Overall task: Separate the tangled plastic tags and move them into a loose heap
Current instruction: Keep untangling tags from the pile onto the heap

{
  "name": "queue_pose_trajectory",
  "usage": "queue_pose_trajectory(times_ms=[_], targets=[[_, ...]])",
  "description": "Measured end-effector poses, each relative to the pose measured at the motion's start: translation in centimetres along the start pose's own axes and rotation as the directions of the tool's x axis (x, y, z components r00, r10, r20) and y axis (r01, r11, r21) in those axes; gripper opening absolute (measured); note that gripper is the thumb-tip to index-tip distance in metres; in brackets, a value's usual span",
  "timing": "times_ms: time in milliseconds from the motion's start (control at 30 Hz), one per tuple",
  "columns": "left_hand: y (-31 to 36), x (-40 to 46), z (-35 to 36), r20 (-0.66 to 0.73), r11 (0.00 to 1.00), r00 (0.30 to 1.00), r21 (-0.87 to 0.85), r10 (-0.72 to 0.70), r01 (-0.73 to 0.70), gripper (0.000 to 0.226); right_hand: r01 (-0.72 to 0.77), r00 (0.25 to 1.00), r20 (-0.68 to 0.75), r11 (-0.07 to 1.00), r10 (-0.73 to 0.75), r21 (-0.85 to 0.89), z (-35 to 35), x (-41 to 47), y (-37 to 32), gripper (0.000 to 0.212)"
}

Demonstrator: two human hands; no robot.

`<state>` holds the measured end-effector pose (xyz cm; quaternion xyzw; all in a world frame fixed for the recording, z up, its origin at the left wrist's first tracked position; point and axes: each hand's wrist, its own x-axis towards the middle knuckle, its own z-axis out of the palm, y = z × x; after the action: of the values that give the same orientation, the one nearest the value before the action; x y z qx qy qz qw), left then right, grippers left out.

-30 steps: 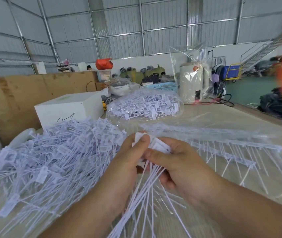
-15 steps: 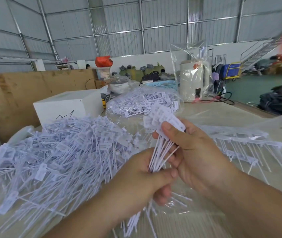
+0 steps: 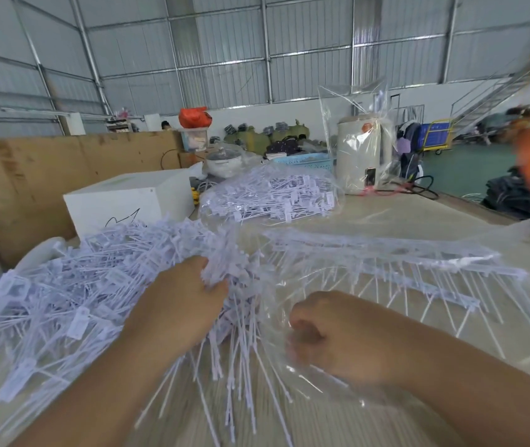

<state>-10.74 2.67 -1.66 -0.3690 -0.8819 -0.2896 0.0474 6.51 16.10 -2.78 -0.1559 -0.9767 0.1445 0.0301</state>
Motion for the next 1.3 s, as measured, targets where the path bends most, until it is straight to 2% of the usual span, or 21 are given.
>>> queue_pose_trajectory(times_ms=[67,133,267,333,400,500,567,633,700,800,900,967,1067,1167,1300], targets=[[-0.1,0.1,0.4,0.034,0.993,0.999,0.116,-0.001,-0.003,0.045,0.0,1.0,0.011,1.0,0.0,-0.027,0.5,-0.1,-0.2,0.028],[-0.2,0.1,0.6,-0.001,0.992,0.999,0.124,0.04,-0.039,0.047,-0.013,1.0,0.003,0.999,0.013,-0.031,0.8,-0.3,-0.3,0.03],[0.4,-0.3,1.5,-0.055,0.947,0.96,0.185,0.276,-0.262,0.053,-0.059,0.998,-0.033,0.998,0.058,-0.034,0.9,0.1,-0.2,0.042],[1.0,-0.9,2.0,-0.047,0.91,0.913,0.117,0.405,-0.398,0.044,-0.07,0.997,-0.031,0.996,0.069,-0.046,1.1,0.3,-0.2,0.05],[1.5,-1.4,2.4,-0.027,0.874,0.874,0.047,0.486,-0.484,0.037,-0.065,0.998,-0.001,0.997,0.065,-0.047,1.5,0.4,0.0,0.046],[2.0,-2.0,3.1,0.056,0.837,0.837,0.014,0.545,-0.546,0.044,-0.05,0.998,0.035,0.997,0.053,-0.064,1.4,0.5,0.2,0.04],[2.1,-2.1,3.4,0.081,0.832,0.83,0.03,0.551,-0.555,0.046,-0.039,0.999,0.027,0.999,0.04,-0.021,0.6,0.4,0.1,0.023],[2.0,-2.1,3.5,0.078,0.833,0.834,0.053,0.546,-0.55,0.045,-0.039,0.999,0.008,0.999,0.039,-0.004,-0.4,0.3,0.1,0.032],[1.9,-2.0,3.3,0.069,0.85,0.851,0.041,0.521,-0.525,0.037,-0.105,0.994,-0.034,0.994,0.104,-0.025,-0.9,0.4,0.5,0.04],[2.0,-1.9,2.9,0.013,0.875,0.875,-0.05,0.483,-0.482,0.007,-0.196,0.971,-0.156,0.977,0.182,-0.081,-1.2,0.6,1.1,0.027],[2.1,-2.0,2.8,-0.014,0.894,0.911,-0.187,0.412,-0.407,0.016,-0.237,0.953,-0.233,0.956,0.194,-0.173,-1.0,0.9,1.2,0.032],[2.2,-2.1,2.8,-0.015,0.9,0.926,-0.226,0.378,-0.372,0.019,-0.264,0.955,-0.197,0.94,0.223,-0.218,-0.3,1.4,1.6,0.041],[2.2,-2.1,3.0,0.004,0.902,0.929,-0.241,0.369,-0.357,0.018,-0.264,0.964,-0.081,0.936,0.252,-0.231,0.8,1.8,2.1,0.044],[2.1,-2.1,3.2,-0.009,0.903,0.93,-0.234,0.368,-0.36,0.018,-0.209,0.978,-0.067,0.959,0.2,-0.191,1.3,2.1,2.7,0.04],[2.1,-2.0,3.2,-0.119,0.871,0.92,-0.296,0.373,-0.392,0.02,-0.111,0.993,-0.05,0.982,0.105,-0.152,0.7,2.4,3.8,0.04]])
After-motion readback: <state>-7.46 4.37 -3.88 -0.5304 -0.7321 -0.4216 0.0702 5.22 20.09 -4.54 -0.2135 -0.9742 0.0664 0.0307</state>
